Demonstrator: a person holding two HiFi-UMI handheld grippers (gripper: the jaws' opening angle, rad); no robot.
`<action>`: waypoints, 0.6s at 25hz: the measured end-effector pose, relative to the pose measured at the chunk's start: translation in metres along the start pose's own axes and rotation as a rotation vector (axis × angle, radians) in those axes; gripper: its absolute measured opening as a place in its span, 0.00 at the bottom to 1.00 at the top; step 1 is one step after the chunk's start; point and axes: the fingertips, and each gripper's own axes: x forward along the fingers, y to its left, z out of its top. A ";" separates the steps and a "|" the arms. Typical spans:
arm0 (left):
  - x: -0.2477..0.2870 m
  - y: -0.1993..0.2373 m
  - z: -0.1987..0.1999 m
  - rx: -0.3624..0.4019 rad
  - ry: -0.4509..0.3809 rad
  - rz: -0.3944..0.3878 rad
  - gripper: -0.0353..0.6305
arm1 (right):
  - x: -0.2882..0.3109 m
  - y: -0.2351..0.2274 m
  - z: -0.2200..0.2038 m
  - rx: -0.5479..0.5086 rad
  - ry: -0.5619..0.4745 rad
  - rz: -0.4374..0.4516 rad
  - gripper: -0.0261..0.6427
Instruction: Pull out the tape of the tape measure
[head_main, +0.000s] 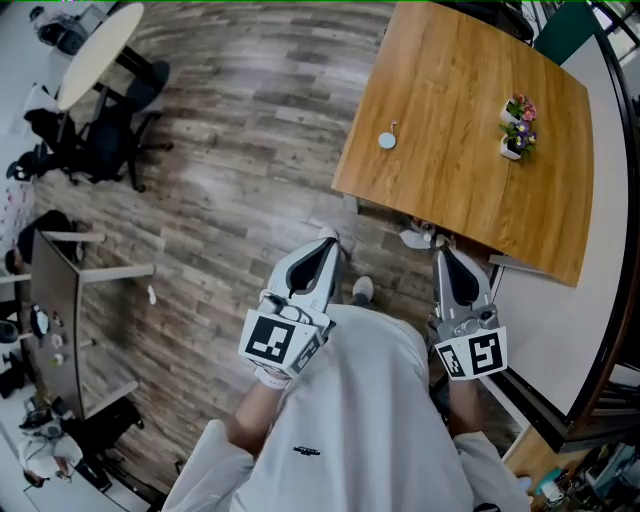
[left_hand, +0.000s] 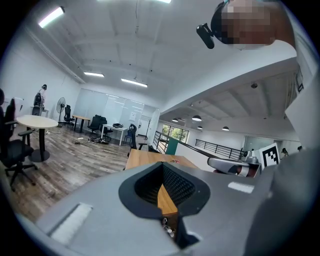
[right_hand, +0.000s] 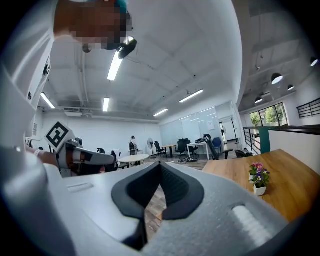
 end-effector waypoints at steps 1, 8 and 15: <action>0.001 0.001 -0.001 0.003 0.007 -0.004 0.08 | 0.000 0.000 0.001 0.005 -0.006 -0.005 0.04; 0.028 0.019 -0.005 -0.015 0.028 -0.022 0.08 | 0.016 -0.017 -0.012 0.035 0.034 -0.033 0.04; 0.069 0.047 0.004 -0.031 0.049 -0.051 0.08 | 0.059 -0.038 -0.007 0.028 0.054 -0.058 0.04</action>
